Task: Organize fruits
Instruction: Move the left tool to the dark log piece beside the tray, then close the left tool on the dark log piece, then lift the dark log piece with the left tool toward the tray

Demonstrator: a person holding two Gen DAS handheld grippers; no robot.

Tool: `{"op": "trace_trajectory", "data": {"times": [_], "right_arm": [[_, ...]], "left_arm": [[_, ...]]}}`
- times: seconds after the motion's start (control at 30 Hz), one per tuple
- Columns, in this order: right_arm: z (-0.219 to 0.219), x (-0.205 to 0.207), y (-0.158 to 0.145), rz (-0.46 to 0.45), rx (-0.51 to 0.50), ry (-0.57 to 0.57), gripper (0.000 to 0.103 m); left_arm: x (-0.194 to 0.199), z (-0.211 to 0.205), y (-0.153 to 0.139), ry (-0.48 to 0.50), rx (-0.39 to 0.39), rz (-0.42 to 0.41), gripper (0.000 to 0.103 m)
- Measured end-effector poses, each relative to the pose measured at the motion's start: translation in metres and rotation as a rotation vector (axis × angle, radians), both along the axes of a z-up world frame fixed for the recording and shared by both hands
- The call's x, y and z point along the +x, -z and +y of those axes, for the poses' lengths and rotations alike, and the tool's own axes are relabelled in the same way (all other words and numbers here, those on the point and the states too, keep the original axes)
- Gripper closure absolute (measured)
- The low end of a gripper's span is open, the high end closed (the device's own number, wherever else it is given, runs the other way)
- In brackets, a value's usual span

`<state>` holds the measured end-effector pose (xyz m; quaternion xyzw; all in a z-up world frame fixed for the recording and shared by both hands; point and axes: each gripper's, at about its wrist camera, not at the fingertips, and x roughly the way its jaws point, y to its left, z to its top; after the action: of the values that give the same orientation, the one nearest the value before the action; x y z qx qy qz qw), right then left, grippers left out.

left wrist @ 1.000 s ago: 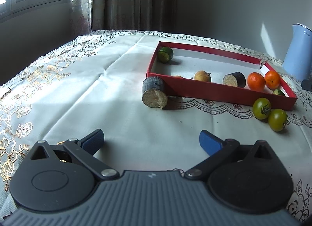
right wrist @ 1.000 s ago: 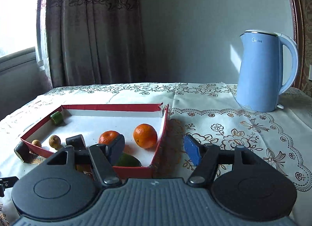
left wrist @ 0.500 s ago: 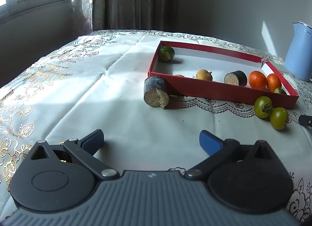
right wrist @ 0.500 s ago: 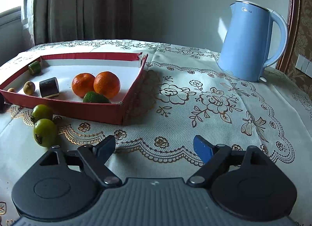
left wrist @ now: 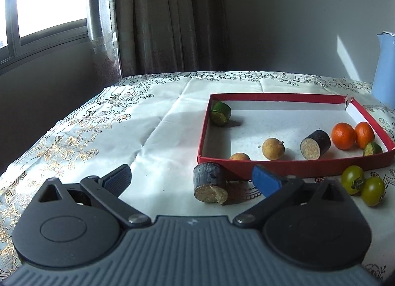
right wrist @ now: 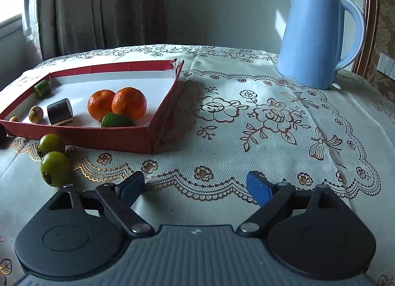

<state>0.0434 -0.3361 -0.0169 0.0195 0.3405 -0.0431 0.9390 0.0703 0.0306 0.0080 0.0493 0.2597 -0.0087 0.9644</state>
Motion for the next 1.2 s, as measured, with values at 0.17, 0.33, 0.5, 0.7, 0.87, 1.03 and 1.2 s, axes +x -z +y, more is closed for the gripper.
{"op": "trace_trajectory", "data": {"times": [0.17,0.33,0.5,0.7,0.87,1.03,1.2], "right_arm": [[-0.003,-0.001,0.000,-0.003,0.028,0.001,0.012],[-0.004,-0.001,0.000,-0.006,0.033,0.000,0.012],[-0.004,-0.001,0.000,-0.008,0.038,0.001,0.012],[-0.005,-0.001,-0.001,-0.009,0.042,0.002,0.012],[-0.005,-0.001,-0.001,-0.010,0.042,0.002,0.012],[-0.005,-0.001,-0.001,-0.009,0.038,0.011,0.012],[-0.006,-0.002,-0.001,-0.012,0.037,0.021,0.012]], "left_arm": [[0.021,-0.008,0.013,-0.013,0.019,0.049,0.000],[0.029,-0.004,0.018,-0.033,0.006,0.096,0.016],[0.033,0.002,0.022,-0.013,-0.046,0.136,0.055],[0.027,-0.001,0.021,0.016,-0.050,0.125,0.073],[0.007,0.004,0.010,0.045,-0.081,0.084,0.073],[-0.016,0.006,0.000,0.063,-0.113,0.048,0.073],[-0.023,0.000,0.011,0.052,-0.081,0.061,0.073]]}}
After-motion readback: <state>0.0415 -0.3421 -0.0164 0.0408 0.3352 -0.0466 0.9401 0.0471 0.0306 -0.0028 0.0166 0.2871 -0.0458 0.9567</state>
